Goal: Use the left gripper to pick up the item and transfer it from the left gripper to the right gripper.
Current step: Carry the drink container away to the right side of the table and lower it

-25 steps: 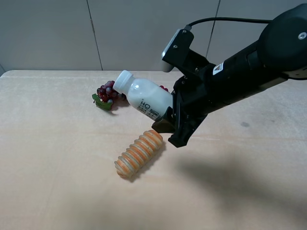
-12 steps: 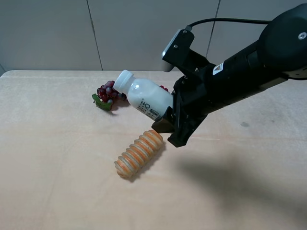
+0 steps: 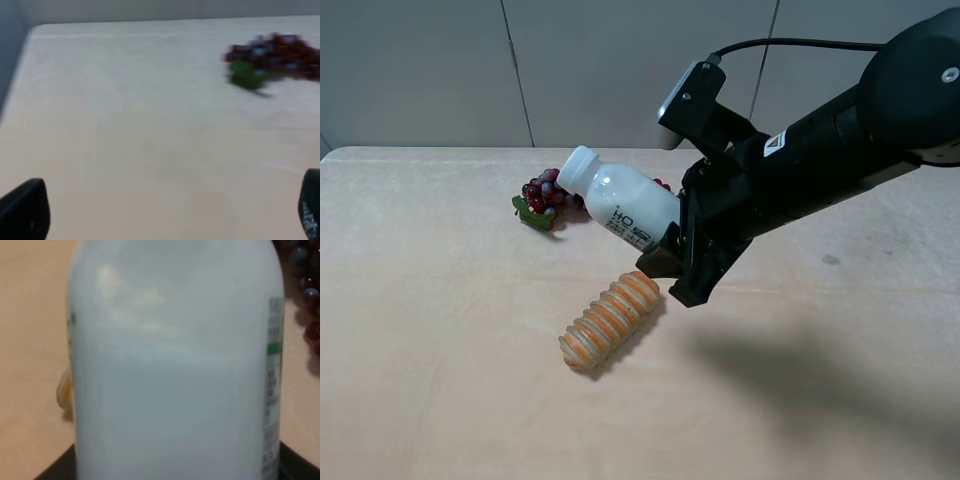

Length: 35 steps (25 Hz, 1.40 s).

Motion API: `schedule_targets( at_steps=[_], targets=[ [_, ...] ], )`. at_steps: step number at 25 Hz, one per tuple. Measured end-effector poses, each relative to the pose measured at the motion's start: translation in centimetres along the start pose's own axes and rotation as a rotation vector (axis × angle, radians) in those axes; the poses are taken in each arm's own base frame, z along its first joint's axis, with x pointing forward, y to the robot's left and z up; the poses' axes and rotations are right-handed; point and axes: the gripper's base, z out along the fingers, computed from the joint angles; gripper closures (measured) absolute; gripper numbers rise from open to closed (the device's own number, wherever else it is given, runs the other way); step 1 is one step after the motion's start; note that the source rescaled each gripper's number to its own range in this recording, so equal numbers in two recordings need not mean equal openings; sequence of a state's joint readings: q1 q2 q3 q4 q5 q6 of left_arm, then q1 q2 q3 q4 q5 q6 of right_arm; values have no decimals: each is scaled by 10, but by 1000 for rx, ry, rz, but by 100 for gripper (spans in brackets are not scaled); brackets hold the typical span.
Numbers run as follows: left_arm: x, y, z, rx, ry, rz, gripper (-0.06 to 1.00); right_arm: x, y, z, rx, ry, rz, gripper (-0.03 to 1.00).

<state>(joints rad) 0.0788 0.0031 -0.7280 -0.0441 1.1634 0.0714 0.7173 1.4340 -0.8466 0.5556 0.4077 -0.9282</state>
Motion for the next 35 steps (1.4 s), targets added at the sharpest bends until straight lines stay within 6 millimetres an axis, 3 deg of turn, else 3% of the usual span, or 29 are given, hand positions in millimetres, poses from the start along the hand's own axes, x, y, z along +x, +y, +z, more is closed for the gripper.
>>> schedule_targets(
  at_steps=[7, 14, 28, 35],
  targets=[
    [16, 4, 18, -38, 77, -36, -6, 0, 0, 0, 0, 0, 2, 88],
    [37, 3, 40, 45, 176, -24, -6, 0, 0, 0, 0, 0, 22, 88],
    [37, 3, 50, 51, 121, -21, -6, 0, 0, 0, -1, 1, 27, 88],
    [37, 3, 50, 51, 121, -21, -6, 0, -1, 0, 6, 4, 124, 88]
  ],
)
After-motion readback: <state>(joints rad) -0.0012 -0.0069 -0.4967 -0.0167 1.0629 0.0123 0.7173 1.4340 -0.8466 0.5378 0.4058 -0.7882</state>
